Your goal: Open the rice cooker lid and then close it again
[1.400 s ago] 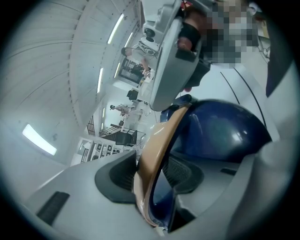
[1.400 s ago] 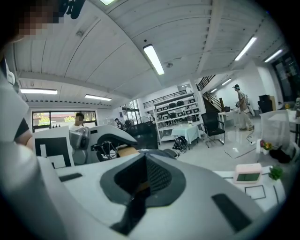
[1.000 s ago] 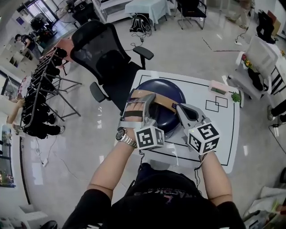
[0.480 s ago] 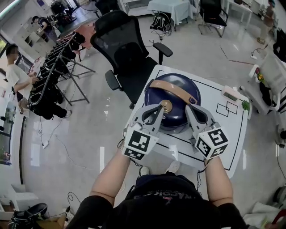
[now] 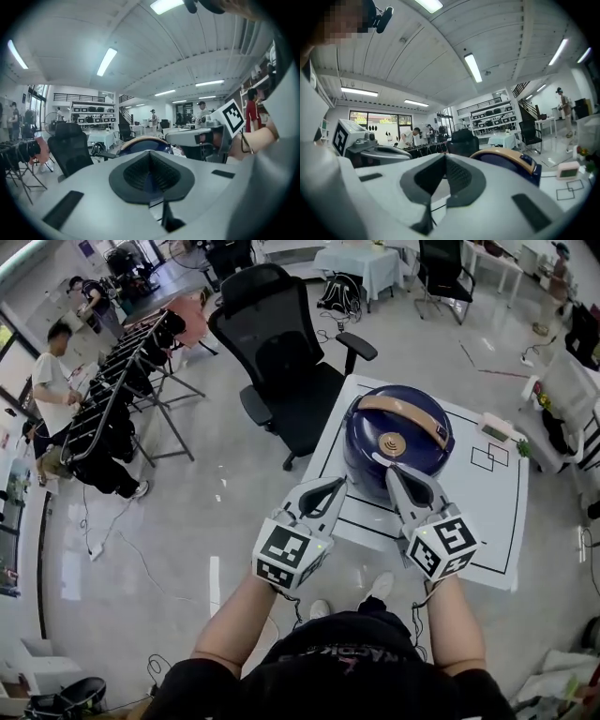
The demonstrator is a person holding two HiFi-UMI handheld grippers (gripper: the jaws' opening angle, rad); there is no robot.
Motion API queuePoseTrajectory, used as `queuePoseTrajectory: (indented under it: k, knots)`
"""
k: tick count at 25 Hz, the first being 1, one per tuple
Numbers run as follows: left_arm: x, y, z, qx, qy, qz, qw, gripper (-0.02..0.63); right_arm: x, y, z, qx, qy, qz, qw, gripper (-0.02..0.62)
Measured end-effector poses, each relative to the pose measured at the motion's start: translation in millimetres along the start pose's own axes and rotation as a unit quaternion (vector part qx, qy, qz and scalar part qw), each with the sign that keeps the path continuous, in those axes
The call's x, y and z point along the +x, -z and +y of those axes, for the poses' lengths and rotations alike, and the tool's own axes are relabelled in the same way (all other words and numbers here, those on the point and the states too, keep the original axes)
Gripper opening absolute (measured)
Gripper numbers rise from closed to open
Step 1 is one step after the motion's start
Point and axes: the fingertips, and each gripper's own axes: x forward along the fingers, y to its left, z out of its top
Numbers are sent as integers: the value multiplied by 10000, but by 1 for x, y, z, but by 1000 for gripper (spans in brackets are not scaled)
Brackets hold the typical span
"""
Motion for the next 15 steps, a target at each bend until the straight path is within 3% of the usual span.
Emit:
queuePoseTrajectory:
  k: [9, 15]
  knots:
    - [-63, 26, -17, -104, 813, -121, 9966, 3, -38, 23, 74, -68, 733, -19, 9973, 2]
    - [-75, 30, -52, -23, 1256, -157, 9920, 3, -82, 30, 85, -57, 1258, 27, 9920, 2]
